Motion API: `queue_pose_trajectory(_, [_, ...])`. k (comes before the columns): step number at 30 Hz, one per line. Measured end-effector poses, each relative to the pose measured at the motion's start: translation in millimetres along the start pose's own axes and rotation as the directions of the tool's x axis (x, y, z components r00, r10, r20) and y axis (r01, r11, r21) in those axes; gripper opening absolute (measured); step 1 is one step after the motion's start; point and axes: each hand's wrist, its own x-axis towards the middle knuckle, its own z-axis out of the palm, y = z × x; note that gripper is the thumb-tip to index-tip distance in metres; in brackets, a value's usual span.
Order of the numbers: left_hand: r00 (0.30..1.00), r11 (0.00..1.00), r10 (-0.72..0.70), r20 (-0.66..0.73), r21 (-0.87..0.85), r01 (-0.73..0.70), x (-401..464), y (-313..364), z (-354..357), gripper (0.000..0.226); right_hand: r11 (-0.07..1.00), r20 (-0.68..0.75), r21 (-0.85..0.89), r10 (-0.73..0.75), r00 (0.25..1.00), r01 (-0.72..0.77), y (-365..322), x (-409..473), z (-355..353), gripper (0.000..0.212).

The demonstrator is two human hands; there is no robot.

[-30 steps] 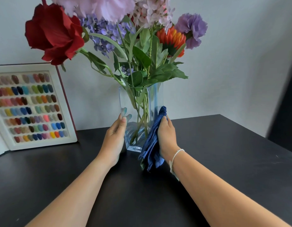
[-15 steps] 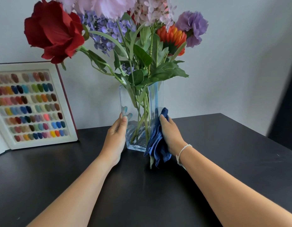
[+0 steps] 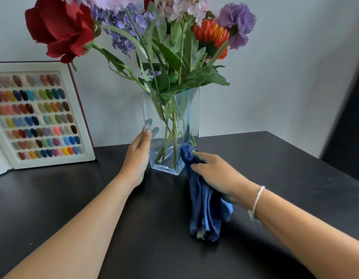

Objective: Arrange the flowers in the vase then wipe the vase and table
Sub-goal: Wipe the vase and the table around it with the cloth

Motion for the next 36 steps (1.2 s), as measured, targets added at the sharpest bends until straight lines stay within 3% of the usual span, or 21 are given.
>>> queue_pose_trajectory(2, [1.000, 1.000, -0.002, 0.004, -0.009, 0.002, 0.1, -1.0, -0.8, 0.036, 0.997, -0.038, -0.058, -0.048, 0.998, 0.045, -1.3, 1.3, -12.4, 0.035])
queue_pose_trajectory(5, [1.000, 1.000, -0.008, 0.014, -0.007, 0.008, 0.4, -2.2, -1.2, 0.038, 0.996, -0.324, -0.080, -0.072, 0.943, 0.049, 2.0, 21.8, -38.3, 0.032])
queue_pose_trajectory(7, [1.000, 1.000, -0.012, 0.010, -0.013, 0.012, 1.0, -2.7, -1.6, 0.037, 0.985, -0.427, -0.170, -0.092, 0.900, 0.020, 6.9, 38.7, -47.0, 0.036])
queue_pose_trajectory(10, [1.000, 1.000, -0.027, 0.013, -0.014, 0.027, 1.8, -2.4, -1.2, 0.033, 0.932, -0.322, -0.361, -0.089, 0.943, -0.035, 11.6, 59.5, -27.6, 0.039])
queue_pose_trajectory(13, [0.999, 0.999, -0.045, 0.007, -0.023, 0.046, 3.5, -2.9, -1.4, 0.025, 0.850, -0.151, -0.525, -0.037, 0.988, -0.048, 10.4, 72.7, -0.1, 0.020])
queue_pose_trajectory(18, [0.998, 0.997, -0.057, 0.011, -0.052, 0.058, 4.3, -4.1, -0.7, 0.028, 0.754, -0.050, -0.657, -0.014, 0.999, -0.023, 12.8, 63.2, 1.2, 0.020])
queue_pose_trajectory(22, [0.998, 0.996, -0.062, -0.007, -0.067, 0.061, 4.5, -4.4, 1.1, 0.036, 0.754, 0.028, -0.656, -0.035, 0.999, 0.045, 11.3, 40.3, 2.4, 0.034])
queue_pose_trajectory(27, [0.998, 0.995, -0.062, -0.016, -0.075, 0.061, 3.5, -4.2, 2.5, 0.042, 0.799, 0.098, -0.588, -0.081, 0.992, 0.123, 11.5, 13.9, 6.3, 0.033])
queue_pose_trajectory(36, [0.998, 0.998, -0.059, -0.019, -0.013, 0.059, 1.9, -0.8, 0.5, 0.031, 0.803, 0.163, -0.544, -0.185, 0.969, 0.245, 20.3, 4.9, 7.9, 0.046])
